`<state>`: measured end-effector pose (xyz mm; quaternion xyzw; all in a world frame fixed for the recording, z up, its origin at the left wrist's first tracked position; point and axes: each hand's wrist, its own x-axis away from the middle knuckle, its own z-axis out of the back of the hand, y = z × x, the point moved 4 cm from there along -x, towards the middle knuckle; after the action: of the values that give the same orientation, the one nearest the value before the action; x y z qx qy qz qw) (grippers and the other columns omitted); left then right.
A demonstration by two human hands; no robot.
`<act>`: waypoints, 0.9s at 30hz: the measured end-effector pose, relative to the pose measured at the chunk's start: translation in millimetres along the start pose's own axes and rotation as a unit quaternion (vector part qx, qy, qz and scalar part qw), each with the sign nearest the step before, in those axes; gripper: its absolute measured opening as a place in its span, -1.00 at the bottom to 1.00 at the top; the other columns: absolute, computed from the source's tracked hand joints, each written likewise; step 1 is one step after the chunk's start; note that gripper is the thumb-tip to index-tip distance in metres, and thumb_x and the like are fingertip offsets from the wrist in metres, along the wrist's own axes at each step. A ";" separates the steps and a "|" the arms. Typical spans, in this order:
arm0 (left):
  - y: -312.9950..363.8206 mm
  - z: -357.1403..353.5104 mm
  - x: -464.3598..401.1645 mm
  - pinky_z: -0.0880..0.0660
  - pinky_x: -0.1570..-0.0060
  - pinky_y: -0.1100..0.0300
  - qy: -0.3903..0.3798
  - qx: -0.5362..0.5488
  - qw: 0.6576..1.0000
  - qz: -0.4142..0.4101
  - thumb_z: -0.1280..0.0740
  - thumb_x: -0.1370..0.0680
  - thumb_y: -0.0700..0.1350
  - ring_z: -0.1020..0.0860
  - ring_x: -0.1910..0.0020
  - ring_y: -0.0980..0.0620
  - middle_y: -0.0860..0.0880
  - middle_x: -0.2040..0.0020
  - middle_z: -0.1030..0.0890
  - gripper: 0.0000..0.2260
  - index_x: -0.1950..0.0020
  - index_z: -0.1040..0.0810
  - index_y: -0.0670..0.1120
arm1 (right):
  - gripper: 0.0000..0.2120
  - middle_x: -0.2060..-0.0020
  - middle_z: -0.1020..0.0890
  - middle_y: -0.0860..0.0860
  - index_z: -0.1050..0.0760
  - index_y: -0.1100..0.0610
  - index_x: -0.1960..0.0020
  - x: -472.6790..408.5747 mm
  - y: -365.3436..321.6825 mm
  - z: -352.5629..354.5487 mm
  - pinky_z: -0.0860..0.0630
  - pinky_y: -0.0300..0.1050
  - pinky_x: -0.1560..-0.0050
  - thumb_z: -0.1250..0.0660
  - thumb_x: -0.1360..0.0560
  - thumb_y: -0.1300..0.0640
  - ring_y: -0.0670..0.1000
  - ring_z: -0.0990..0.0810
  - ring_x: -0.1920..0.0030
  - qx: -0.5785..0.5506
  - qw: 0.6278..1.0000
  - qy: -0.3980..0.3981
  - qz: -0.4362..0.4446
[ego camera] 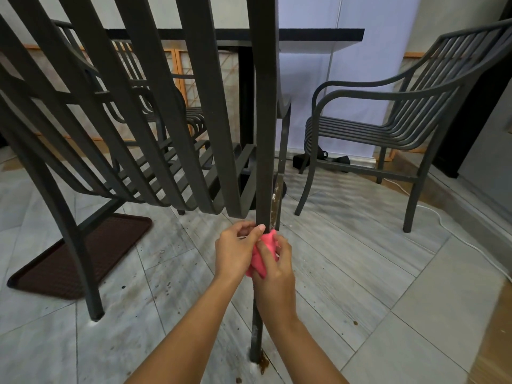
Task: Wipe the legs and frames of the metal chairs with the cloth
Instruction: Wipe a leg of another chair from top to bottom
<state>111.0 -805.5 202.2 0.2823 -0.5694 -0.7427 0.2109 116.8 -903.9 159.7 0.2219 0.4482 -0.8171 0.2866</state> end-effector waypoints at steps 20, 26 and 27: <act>-9.1 -6.0 1.8 -0.58 0.08 0.17 0.024 0.032 0.999 -0.025 -0.41 -0.47 -0.05 -0.58 0.15 0.20 0.14 0.19 -0.60 -0.91 0.04 -0.57 0.04 | -0.36 -0.28 -0.40 0.20 -0.40 0.16 -0.31 33.5 31.1 -29.6 -0.58 -0.01 -0.06 -0.52 -0.28 0.35 0.18 -0.46 -0.26 0.018 0.998 -0.047 -0.022; -10.5 -6.3 1.9 -0.60 0.02 0.00 0.020 0.038 0.999 -0.016 -0.40 -0.47 -0.03 -0.60 0.09 0.14 0.11 0.16 -0.61 -0.90 0.03 -0.57 0.05 | -0.53 -0.34 -0.30 -0.01 -0.33 0.09 -0.37 40.5 35.1 -29.5 -0.30 -0.64 -0.05 -0.33 -0.50 0.22 -0.11 -0.35 -0.27 -0.038 0.992 -0.076 -0.088; -10.7 -6.5 1.8 -0.59 0.01 -0.01 0.020 0.037 0.999 -0.016 -0.40 -0.47 -0.02 -0.60 0.09 0.13 0.10 0.16 -0.61 -0.90 0.03 -0.57 0.05 | -0.58 -0.33 -0.32 -0.02 -0.34 0.05 -0.35 41.9 35.9 -28.6 -0.37 -0.56 -0.07 -0.31 -0.51 0.19 -0.11 -0.37 -0.25 -0.056 0.991 -0.072 -0.096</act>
<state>114.0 -808.6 190.3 0.3139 -0.5878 -0.7184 0.1997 112.9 -906.1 97.7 0.1017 0.4905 -0.8285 0.2501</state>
